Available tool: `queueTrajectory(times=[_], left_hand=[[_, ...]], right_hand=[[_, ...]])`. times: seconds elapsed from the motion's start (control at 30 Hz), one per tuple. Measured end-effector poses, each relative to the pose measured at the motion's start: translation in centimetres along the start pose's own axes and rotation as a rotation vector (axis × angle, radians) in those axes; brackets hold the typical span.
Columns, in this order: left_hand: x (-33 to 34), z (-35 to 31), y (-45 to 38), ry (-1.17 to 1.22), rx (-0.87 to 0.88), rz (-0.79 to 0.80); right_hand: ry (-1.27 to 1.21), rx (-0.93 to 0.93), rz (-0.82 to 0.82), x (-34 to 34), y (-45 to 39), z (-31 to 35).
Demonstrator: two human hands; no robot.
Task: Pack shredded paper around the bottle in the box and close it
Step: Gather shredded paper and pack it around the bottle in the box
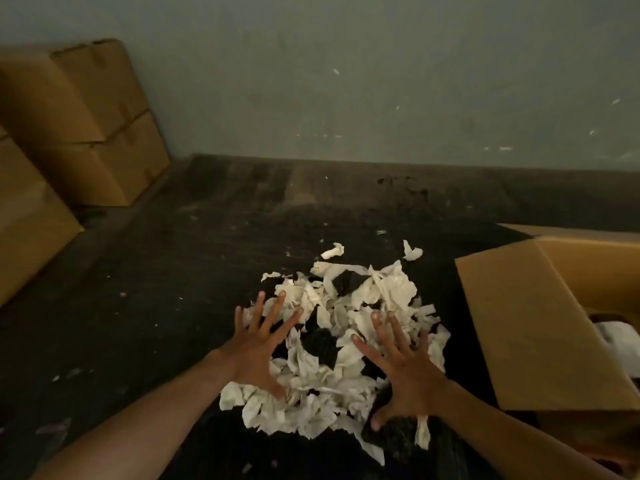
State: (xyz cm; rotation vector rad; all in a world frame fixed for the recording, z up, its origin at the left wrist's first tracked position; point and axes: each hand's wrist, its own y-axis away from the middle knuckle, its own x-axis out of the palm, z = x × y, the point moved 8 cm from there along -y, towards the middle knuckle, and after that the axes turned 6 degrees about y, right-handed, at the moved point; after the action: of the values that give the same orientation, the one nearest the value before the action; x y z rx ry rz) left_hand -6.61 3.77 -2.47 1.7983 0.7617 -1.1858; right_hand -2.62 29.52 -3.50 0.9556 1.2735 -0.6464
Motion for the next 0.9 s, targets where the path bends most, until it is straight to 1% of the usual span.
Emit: queueTrajectory(times=[0.07, 0.1, 0.2, 0.27, 0.37, 0.43, 0.53, 0.6, 0.63, 0.7, 0.73, 0.8, 0.9], left_hand=[[1.1, -0.5, -1.4, -0.034, 0.079, 0.052], [1.8, -0.4, -2.1, -0.049, 0.090, 0.082], [4.7, -0.2, -3.7, -0.090, 0.124, 0.190], [6.2, 0.4, -4.3, -0.142, 0.112, 0.260], [6.7, 0.9, -4.8, -0.135, 0.075, 0.229], [6.7, 1.2, -5.0, -0.159, 0.045, 0.184], [6.2, 1.2, -4.9, -0.100, 0.007, 0.098], [6.0, 1.1, -4.5, -0.112, 0.032, 0.014], [5.9, 0.9, -4.4, -0.129, 0.047, -0.033], [5.2, 0.4, -4.0, -0.159, 0.096, -0.210], [4.8, 0.3, -3.9, -0.160, 0.109, -0.272], [4.5, 0.3, -3.9, -0.124, 0.098, -0.335], [3.7, 0.2, -4.0, -0.034, 0.056, -0.373]], right_hand=[[0.055, -0.065, 0.039, 0.5, -2.0, 0.6], [0.087, -0.075, 0.040, 0.7, -3.1, 0.5], [0.078, -0.104, 0.038, 1.8, -5.8, 0.7], [0.074, -0.097, 0.093, 3.3, -6.9, 0.6], [0.117, -0.085, 0.126, 3.9, -7.6, 0.9], [0.122, -0.050, 0.099, 3.1, -7.8, 1.1], [0.076, -0.035, 0.017, 2.0, -8.0, 1.6], [0.060, 0.002, -0.051, 1.6, -8.1, 2.0], [0.054, 0.018, -0.085, 1.5, -8.2, 2.3], [0.046, 0.026, -0.136, 1.4, -8.2, 2.9], [0.045, 0.021, -0.161, 1.4, -8.2, 3.1], [0.017, 0.011, -0.200, 1.0, -8.3, 3.4], [-0.011, 0.064, -0.178, 0.6, -8.8, 3.2]])
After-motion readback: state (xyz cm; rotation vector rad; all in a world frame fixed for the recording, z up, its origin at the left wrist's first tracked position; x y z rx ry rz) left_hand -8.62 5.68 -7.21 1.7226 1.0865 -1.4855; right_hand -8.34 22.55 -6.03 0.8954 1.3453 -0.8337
